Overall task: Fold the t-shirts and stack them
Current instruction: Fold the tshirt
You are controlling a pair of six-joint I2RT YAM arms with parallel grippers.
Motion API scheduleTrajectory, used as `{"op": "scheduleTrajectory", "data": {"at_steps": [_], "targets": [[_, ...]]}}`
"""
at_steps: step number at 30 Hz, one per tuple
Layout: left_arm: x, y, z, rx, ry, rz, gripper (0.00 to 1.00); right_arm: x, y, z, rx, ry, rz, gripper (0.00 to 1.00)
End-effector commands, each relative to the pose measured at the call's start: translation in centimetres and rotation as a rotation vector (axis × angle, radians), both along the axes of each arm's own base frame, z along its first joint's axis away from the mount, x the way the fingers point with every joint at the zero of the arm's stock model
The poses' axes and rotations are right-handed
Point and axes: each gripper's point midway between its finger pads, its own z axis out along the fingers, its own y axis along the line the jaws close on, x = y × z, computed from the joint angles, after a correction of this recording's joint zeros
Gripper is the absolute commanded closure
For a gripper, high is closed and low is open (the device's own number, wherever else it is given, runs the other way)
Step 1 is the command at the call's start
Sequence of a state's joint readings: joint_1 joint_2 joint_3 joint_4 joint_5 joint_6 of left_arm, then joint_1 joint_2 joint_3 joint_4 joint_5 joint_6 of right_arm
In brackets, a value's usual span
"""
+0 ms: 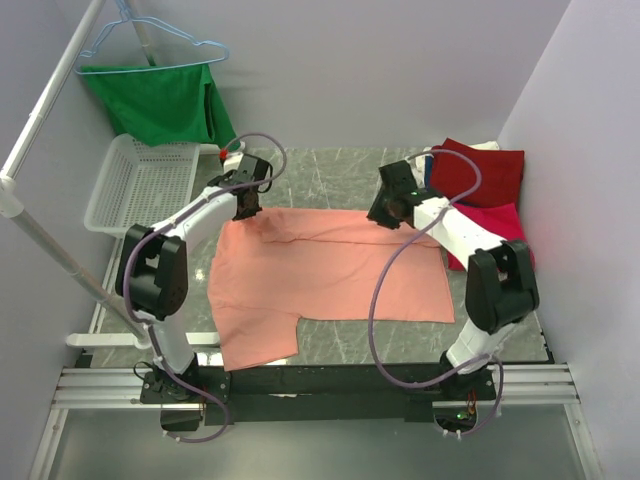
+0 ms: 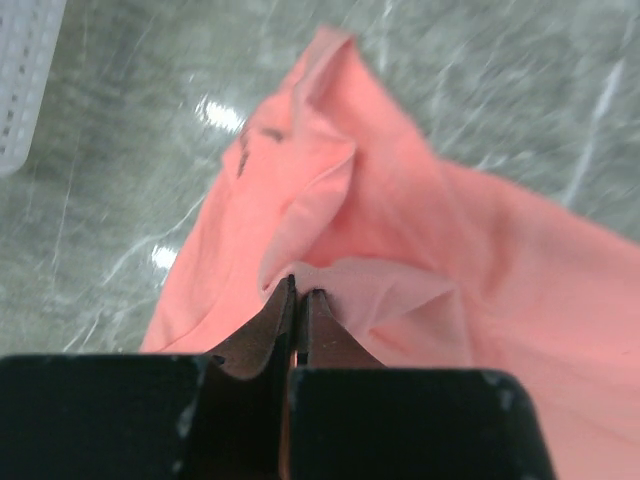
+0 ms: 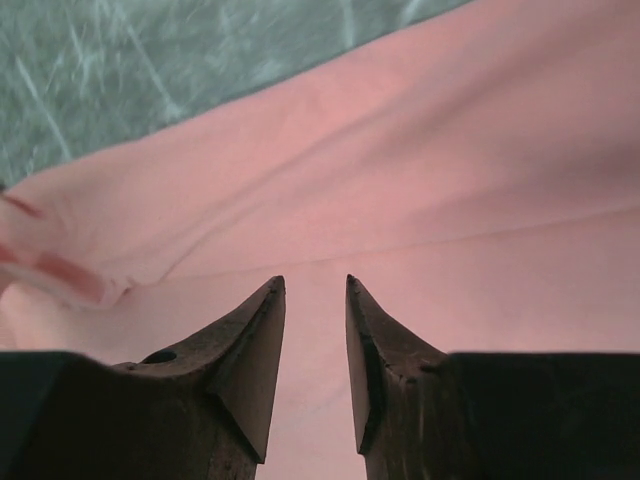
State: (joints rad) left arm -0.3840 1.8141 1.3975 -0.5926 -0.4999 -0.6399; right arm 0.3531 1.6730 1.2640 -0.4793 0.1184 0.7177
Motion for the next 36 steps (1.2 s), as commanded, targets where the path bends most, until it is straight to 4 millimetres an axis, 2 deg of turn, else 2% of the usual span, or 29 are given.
{"op": "scheduleTrajectory", "data": {"at_steps": [1,2,3,4,5,6,7,8,9,10,11,12,13,15,16,22,27,36], "targets": [[3.7,-1.5,2.8,-0.015,-0.089,-0.017,0.99,1.5,6.6,1.1,0.083,-0.063,0.197,0.65],[4.0,-1.4,2.8,-0.006,-0.09,-0.01,0.99,1.4,7.8,0.1,0.086,-0.038,0.239,0.66],[4.5,-1.2,2.2,0.02,-0.082,-0.001,0.99,0.8,9.7,-0.1,0.083,-0.026,0.291,0.68],[5.2,-1.3,2.8,0.023,-0.098,0.004,0.99,1.2,11.2,0.9,0.091,-0.044,0.335,0.69],[5.4,-1.2,2.5,0.034,-0.091,0.007,0.99,1.0,12.2,-0.4,0.081,-0.01,0.371,0.69],[5.7,-1.0,1.6,0.053,-0.073,0.014,0.99,0.9,13.2,-0.5,0.077,-0.006,0.398,0.69],[6.2,-0.9,1.9,0.058,-0.079,0.022,0.99,1.1,15.2,0.8,0.08,-0.033,0.445,0.69],[6.1,-0.8,1.5,0.07,-0.059,0.024,0.99,1.0,16.2,-0.5,0.074,-0.004,0.474,0.69],[6.1,-0.6,0.5,0.08,-0.034,0.032,0.99,1.4,17.2,0.4,0.071,-0.014,0.495,0.69],[6.2,-0.6,0.4,0.079,-0.028,0.036,0.99,0.9,18.5,-1.0,0.05,0.01,0.532,0.69],[6.1,-0.5,-0.1,0.081,-0.008,0.039,0.99,0.8,19.0,-1.3,0.04,0.019,0.546,0.68],[5.8,-0.4,-0.4,0.078,0.007,0.046,0.99,1.3,19.9,-0.4,0.04,-0.005,0.56,0.68],[5.5,-0.4,-0.8,0.074,0.023,0.045,0.99,1.0,20.6,-1.5,0.022,0.013,0.578,0.68],[5.0,-0.1,-1.2,0.062,0.046,0.053,0.99,1.3,21.7,-1.2,0.021,-0.006,0.598,0.67],[4.7,0.0,-1.5,0.053,0.062,0.052,0.99,1.3,22.1,-1.7,0.019,0.0,0.607,0.67],[3.8,0.9,-2.8,-0.005,0.144,0.071,0.99,0.0,25.5,-2.6,0.086,0.005,0.673,0.66],[3.6,1.2,-2.7,-0.055,0.164,0.059,0.99,-0.6,27.6,-2.9,0.146,-0.012,0.695,0.66],[3.9,1.7,-4.4,-0.109,0.215,0.026,0.99,-0.3,30.6,-3.4,0.305,0.013,0.673,0.64]]}}
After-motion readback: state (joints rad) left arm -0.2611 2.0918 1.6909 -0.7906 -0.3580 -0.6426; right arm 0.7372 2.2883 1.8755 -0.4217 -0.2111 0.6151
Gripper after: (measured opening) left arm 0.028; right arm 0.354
